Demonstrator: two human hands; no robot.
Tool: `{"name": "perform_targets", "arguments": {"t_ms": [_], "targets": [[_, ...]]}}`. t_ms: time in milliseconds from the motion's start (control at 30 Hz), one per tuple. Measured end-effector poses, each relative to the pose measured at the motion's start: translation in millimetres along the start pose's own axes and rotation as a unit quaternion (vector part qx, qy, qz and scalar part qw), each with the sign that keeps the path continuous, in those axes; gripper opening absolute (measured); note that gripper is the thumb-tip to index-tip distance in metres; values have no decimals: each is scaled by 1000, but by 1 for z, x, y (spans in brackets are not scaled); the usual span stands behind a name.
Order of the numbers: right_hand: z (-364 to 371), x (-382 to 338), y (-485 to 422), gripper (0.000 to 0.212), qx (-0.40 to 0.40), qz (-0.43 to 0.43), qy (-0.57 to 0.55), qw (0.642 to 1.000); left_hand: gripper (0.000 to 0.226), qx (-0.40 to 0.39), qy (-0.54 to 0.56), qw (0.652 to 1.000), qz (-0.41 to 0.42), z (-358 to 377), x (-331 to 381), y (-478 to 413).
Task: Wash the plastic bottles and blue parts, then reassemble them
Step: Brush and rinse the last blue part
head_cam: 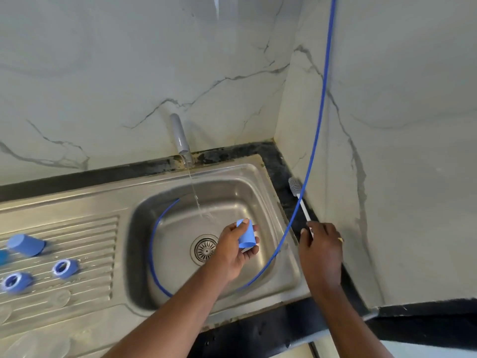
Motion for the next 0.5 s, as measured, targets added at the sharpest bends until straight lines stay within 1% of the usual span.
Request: {"name": "perform_targets", "arguments": {"t_ms": [33,100,133,200,267,333,400,500], "targets": [[-3,-12,-1,7,-1,-5,-52,999,43,11,4,1000,11,-5,6,-4],[4,-47,-6,9,-41,-38,-139,989,46,41,8,999,32,-15,22,-12],[11,-67,-11,9,-76,-55,-179,979,47,59,9,997,42,-20,31,-15],[35,-109,-21,10,-174,-72,-234,954,44,94,-3,994,60,-29,51,-20],[65,-147,-29,17,-283,-56,-278,916,37,110,-34,990,78,-35,72,-24],[90,-182,-38,25,-376,-8,-337,863,29,109,-61,987,102,-38,96,-30],[107,-212,-49,27,-422,16,-374,826,27,94,-69,986,122,-38,119,-37],[120,-242,-60,21,-469,64,-444,761,29,73,-76,985,137,-40,146,-50]]}}
Point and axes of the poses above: each hand's wrist, its own y-axis away from the middle knuckle, its own z-axis out of the palm, x = y × z, the point moved 5 cm from there along -y, towards the middle knuckle, and after that the axes turned 13 degrees about y, right-handed, at the moved point
